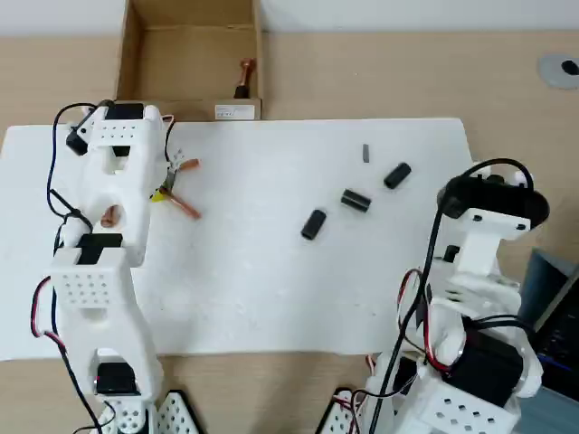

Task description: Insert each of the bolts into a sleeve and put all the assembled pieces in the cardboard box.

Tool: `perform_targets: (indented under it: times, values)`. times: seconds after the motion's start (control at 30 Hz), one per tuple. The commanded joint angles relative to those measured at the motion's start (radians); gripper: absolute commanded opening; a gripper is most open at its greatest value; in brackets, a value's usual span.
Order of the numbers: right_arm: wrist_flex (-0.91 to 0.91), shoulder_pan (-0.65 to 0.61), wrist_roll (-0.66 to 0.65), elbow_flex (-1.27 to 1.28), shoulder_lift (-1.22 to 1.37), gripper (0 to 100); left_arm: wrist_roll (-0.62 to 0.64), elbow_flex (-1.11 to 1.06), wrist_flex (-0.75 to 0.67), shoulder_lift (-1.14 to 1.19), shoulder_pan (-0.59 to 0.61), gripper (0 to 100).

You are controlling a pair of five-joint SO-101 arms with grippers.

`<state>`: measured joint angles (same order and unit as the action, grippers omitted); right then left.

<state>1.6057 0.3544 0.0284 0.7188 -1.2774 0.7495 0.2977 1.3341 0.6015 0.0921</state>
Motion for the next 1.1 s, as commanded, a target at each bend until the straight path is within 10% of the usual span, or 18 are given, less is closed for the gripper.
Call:
perform_targets:
  times: [0.0, 0.47, 1.07]
  values:
    - [-0.025, 0.007, -0.008, -0.002, -0.016, 0.9, -0.002, 0.083, 0.089, 0.013, -0.003, 0]
    - [-0.023, 0.002, -0.083, -0.050, -0.013, 0.9, -0.106, 0.516, 0.420, -0.067, -0.106, 0]
    - [-0.216, -0.077, -0.094, 0.101, -0.016, 0.9, -0.218, 0.115, 0.416, -0.668, -0.379, 0]
